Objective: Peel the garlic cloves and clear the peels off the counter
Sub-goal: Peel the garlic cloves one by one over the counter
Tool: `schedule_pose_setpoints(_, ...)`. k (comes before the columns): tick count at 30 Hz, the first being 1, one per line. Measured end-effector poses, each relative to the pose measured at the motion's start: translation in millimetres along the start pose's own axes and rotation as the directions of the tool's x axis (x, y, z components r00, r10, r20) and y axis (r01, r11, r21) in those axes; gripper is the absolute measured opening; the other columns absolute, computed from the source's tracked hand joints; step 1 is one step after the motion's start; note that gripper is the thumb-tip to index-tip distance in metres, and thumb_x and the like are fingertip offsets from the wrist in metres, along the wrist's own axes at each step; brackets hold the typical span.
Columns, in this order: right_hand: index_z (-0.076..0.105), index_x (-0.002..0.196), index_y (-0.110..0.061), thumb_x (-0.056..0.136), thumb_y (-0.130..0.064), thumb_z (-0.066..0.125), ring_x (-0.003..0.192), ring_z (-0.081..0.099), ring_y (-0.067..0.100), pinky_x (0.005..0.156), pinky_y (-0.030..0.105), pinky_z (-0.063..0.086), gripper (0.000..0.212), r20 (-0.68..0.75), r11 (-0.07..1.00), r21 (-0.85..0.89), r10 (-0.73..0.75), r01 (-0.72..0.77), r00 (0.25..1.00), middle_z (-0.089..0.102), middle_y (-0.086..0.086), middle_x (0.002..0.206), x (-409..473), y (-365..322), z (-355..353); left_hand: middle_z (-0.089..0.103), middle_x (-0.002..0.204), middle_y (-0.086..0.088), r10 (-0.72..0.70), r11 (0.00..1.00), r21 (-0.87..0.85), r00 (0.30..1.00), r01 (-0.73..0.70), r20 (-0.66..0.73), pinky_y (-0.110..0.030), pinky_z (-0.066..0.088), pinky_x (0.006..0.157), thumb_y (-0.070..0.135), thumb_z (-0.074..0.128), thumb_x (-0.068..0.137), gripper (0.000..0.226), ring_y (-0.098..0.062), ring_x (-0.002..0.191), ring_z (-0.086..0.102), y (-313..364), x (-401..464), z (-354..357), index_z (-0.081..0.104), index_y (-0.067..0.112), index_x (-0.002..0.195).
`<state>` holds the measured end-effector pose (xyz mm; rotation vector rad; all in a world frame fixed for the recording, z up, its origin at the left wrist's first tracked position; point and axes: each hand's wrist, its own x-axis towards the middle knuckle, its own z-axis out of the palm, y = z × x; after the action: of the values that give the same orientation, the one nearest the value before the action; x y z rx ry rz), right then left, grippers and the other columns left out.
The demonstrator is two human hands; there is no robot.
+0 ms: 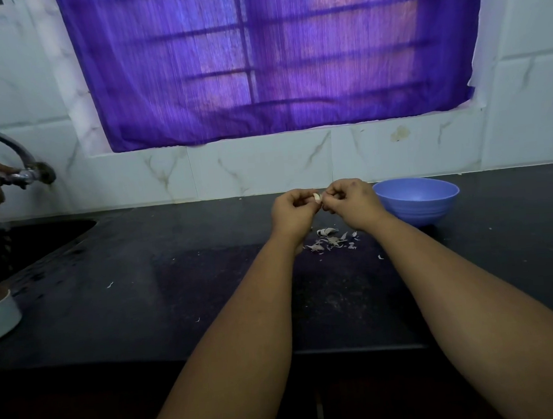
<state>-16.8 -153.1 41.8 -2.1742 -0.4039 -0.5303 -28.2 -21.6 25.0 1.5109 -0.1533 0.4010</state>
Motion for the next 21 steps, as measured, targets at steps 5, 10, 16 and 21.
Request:
schedule_pose_setpoints(5,0.064,0.068,-0.022,0.087,-0.021,0.06,0.071,0.065,0.014,0.083,0.045,0.056,0.019,0.049,0.992,0.114,0.055,-0.06,0.997,0.071,-0.004,0.071,3.1,3.5,1.6,0.063,0.082,-0.004,-0.046,0.995,-0.09,0.999,0.047,0.018,-0.024,0.051,0.072,-0.008,0.064,0.084,0.02,-0.013,0.077,0.06,2.0,0.3,0.0,0.064,0.012,0.085)
schedule_pose_setpoints(10,0.065,0.071,-0.019,0.092,-0.021,0.058,0.07,0.062,0.014,0.083,0.041,0.055,0.022,0.075,0.978,0.189,0.075,-0.088,0.994,0.069,0.0,0.073,1.7,1.9,3.8,0.063,0.084,-0.005,-0.081,0.985,-0.148,0.996,0.084,0.024,-0.018,0.052,0.077,-0.013,0.06,0.085,0.021,-0.012,0.08,0.061,0.9,3.2,-1.0,0.063,0.0,0.102)
schedule_pose_setpoints(16,0.067,0.081,-0.012,0.093,-0.015,0.061,0.07,0.058,0.012,0.072,0.025,0.052,0.014,0.137,0.937,0.339,0.033,-0.078,0.99,0.067,0.004,0.075,-4.3,-4.6,-0.7,0.064,0.084,-0.006,-0.091,0.984,-0.156,0.996,0.089,-0.003,-0.018,0.053,0.077,-0.01,0.061,0.085,0.019,-0.011,0.08,0.061,1.3,3.8,-1.7,0.063,-0.004,0.103)
schedule_pose_setpoints(21,0.07,0.082,-0.017,0.086,-0.016,0.071,0.067,0.061,0.008,0.072,0.025,0.053,0.004,0.114,0.938,0.331,0.067,-0.102,0.991,0.07,0.003,0.075,-4.4,-0.2,-0.1,0.062,0.08,-0.004,-0.11,0.983,-0.151,0.994,0.108,-0.002,-0.013,0.052,0.069,-0.013,0.06,0.085,0.024,-0.008,0.075,0.06,3.0,2.4,-1.2,0.061,-0.009,0.108)
